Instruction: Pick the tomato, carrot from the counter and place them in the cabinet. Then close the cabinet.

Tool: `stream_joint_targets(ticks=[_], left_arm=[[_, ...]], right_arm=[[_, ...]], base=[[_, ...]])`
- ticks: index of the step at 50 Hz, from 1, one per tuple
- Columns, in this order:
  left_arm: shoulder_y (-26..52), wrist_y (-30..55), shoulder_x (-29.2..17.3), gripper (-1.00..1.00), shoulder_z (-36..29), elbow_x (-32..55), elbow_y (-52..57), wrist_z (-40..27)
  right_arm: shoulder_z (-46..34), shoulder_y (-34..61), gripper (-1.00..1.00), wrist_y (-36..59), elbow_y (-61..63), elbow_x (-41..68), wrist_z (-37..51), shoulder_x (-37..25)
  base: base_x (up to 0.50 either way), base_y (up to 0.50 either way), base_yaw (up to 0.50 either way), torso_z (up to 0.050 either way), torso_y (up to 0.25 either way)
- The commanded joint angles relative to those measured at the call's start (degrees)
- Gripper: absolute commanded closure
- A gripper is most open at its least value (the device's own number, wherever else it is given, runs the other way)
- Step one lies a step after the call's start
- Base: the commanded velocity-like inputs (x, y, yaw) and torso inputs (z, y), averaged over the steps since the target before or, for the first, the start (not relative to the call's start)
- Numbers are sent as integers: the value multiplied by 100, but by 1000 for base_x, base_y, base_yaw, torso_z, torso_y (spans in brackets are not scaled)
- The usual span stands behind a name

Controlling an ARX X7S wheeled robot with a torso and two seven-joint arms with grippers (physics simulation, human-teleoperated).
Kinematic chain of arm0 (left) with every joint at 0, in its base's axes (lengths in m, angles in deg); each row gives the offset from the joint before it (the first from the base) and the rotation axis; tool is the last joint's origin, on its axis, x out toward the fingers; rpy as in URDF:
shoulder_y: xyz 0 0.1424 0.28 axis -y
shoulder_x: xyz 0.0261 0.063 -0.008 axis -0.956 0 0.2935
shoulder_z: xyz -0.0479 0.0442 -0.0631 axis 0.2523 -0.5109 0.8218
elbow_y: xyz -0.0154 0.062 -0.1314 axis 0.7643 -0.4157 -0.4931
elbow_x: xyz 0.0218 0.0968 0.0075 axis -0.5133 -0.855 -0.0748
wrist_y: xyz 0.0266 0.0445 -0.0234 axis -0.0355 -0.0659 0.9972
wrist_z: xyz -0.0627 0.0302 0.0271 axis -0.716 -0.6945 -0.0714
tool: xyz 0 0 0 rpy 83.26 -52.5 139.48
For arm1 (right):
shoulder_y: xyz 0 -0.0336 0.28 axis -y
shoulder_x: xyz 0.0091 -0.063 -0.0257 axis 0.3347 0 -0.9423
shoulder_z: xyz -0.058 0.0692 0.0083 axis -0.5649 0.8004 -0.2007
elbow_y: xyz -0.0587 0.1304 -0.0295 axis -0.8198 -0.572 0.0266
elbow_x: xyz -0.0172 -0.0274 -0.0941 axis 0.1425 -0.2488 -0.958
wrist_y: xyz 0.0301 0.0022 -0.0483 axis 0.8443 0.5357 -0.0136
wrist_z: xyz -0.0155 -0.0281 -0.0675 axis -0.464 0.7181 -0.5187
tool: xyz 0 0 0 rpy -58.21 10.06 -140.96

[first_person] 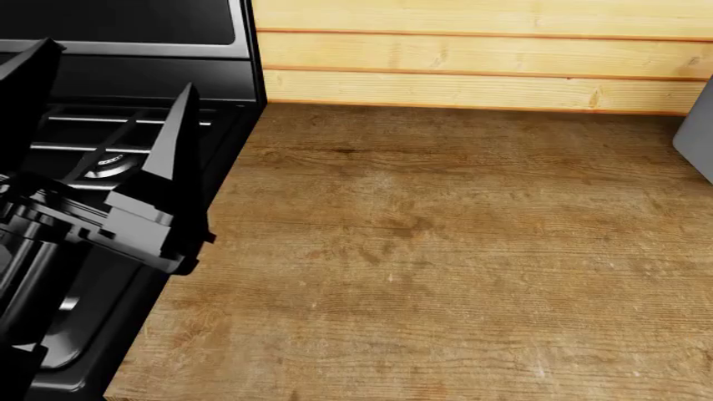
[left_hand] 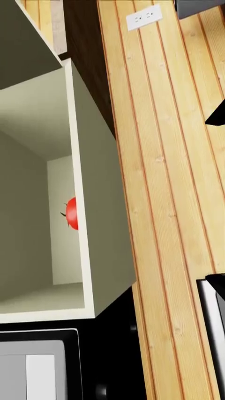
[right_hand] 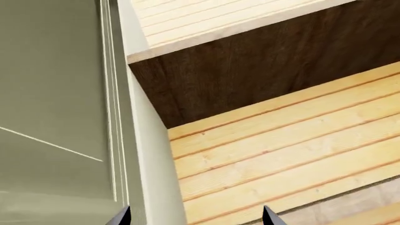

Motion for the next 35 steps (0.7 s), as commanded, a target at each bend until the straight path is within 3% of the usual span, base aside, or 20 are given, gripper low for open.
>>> stream_joint_targets(ticks=[1, 4, 5, 7, 9, 14, 35], left_arm=[[9, 0, 19, -100, -58, -34, 20, -17], [15, 6, 26, -100, -77, -35, 35, -33], [14, 7, 24, -100, -79, -31, 42, -38], [13, 11, 24, -100, -93, -43, 43, -39], [18, 15, 25, -100, -107, -50, 38, -37], [16, 17, 21, -100, -126, -76, 28, -35], [47, -7, 10, -100, -150, -43, 13, -48]], right_arm=[[-893, 885, -100, 806, -1013, -746, 353, 771], [-3472, 3463, -100, 3384, -846, -3325, -2120, 3349], [-4331, 4323, -100, 4243, -912, -4184, -1843, 4209], [-4618, 6042, -100, 5962, -1066, -5844, -1797, 5706], [-4730, 7761, -100, 7626, -1218, -5867, -1829, 5750], [-4983, 12058, -100, 7286, -1543, -5955, -1919, 5877], [-6085, 12676, -100, 6483, -2805, -6252, -2463, 6379]], base=[[0, 0, 0, 0, 0], [0, 0, 0, 0, 0], [0, 0, 0, 0, 0], [0, 0, 0, 0, 0], [0, 0, 0, 0, 0], [0, 0, 0, 0, 0], [0, 0, 0, 0, 0]])
